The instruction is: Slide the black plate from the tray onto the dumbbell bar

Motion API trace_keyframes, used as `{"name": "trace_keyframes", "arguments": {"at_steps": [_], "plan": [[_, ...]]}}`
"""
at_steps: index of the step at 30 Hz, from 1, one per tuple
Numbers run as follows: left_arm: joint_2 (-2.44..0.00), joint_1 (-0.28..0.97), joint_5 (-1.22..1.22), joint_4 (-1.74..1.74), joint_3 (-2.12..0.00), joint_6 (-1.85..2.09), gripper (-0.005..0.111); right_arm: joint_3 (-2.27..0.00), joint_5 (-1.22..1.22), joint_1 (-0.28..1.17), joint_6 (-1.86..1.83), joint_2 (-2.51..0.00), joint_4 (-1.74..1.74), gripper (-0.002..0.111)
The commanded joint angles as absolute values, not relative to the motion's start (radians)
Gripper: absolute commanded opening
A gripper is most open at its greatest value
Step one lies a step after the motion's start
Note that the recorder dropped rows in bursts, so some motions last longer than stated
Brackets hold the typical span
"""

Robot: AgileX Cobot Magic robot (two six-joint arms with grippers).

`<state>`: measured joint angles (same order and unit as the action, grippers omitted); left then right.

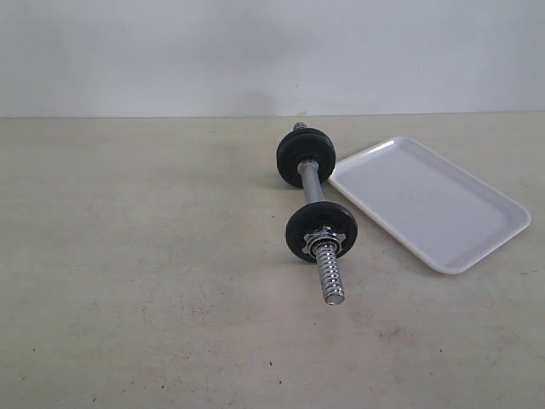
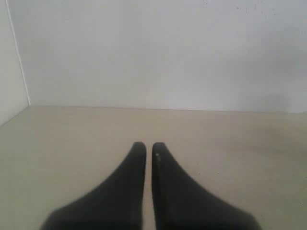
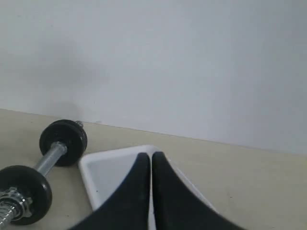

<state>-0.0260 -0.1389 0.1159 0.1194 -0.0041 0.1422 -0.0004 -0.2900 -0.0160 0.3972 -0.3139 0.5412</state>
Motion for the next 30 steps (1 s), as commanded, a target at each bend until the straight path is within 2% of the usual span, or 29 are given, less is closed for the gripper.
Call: {"name": "trace_keyframes", "arguments": {"at_steps": [1,30], "plan": [[-0.019,-0.139,0.126,0.146,0.0,0.128,0.004,0.0,-0.295,0.029,0.41,-0.312,0.573,0.0],[-0.019,-0.139,0.132,0.168,0.0,0.128,0.004,0.0,-0.164,0.039,0.374,-0.312,0.494,0.0]]}}
